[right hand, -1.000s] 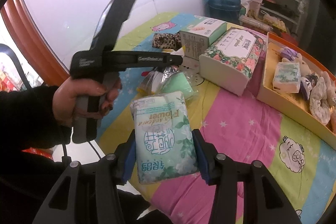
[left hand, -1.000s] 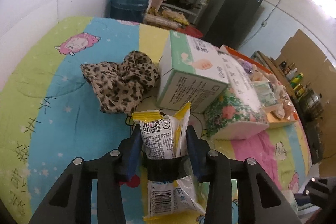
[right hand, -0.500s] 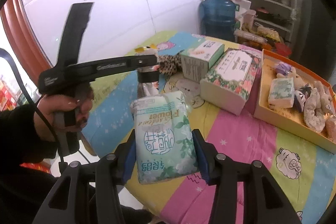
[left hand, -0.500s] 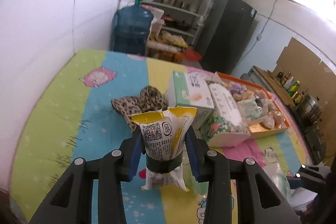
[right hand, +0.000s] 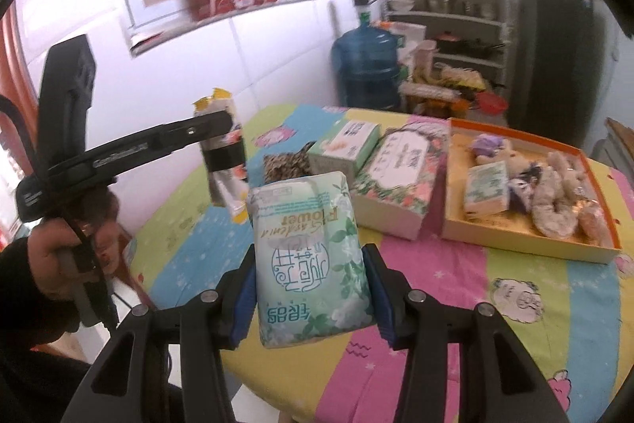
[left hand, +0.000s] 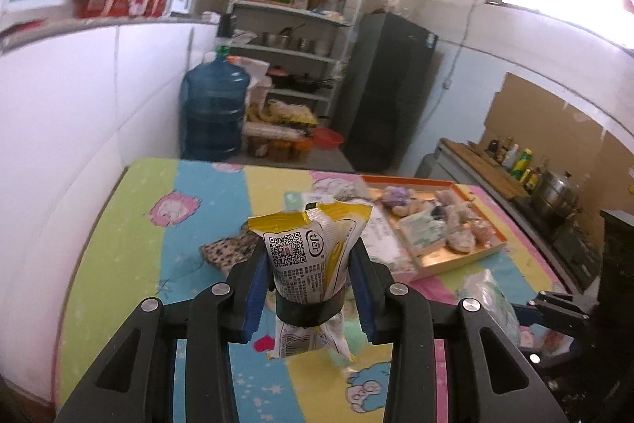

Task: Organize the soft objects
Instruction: 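Carry the snack pack with the left tool while the right tool carries the tissue pack to the box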

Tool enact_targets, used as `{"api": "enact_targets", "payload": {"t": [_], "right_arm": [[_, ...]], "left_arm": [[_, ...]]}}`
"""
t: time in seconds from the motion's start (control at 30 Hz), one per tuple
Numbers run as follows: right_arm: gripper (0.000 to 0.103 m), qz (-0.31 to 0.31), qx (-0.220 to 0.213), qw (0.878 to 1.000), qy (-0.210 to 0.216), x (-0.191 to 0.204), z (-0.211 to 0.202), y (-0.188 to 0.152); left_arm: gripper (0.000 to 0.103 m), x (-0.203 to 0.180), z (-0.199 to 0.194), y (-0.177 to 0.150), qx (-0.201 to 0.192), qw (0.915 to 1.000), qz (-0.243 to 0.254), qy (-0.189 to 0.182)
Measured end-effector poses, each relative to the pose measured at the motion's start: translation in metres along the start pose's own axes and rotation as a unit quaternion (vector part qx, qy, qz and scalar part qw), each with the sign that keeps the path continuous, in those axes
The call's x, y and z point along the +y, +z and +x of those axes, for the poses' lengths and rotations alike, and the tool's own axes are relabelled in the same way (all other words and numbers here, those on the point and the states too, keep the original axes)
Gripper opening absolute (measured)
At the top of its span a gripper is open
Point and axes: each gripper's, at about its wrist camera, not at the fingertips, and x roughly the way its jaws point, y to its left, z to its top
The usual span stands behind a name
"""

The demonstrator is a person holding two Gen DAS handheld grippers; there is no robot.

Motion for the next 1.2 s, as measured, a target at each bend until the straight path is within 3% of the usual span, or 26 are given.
{"api": "enact_targets", "payload": {"t": [0.63, 0.87, 1.2], "right_arm": [[0.050, 0.076, -0.076, 0.986, -0.128, -0.075, -0.072, -0.001], [0.050, 0.084, -0.086, 0.981, -0.151, -0.107, -0.082, 0.001], [0.050, 0.094, -0.086, 0.977, -0.168, -0.158, -0.079, 0.009]], "left_arm": [[0.039, -0.096, 0.025, 0.031, 0.019, 0.9900, 0.063, -0.125], [0.039, -0.130, 0.046, 0.040, 0.025, 0.9862, 0.075, -0.145], [0.039, -0.168, 0.090, 0.054, 0.043, 0.9854, 0.080, -0.144]]}}
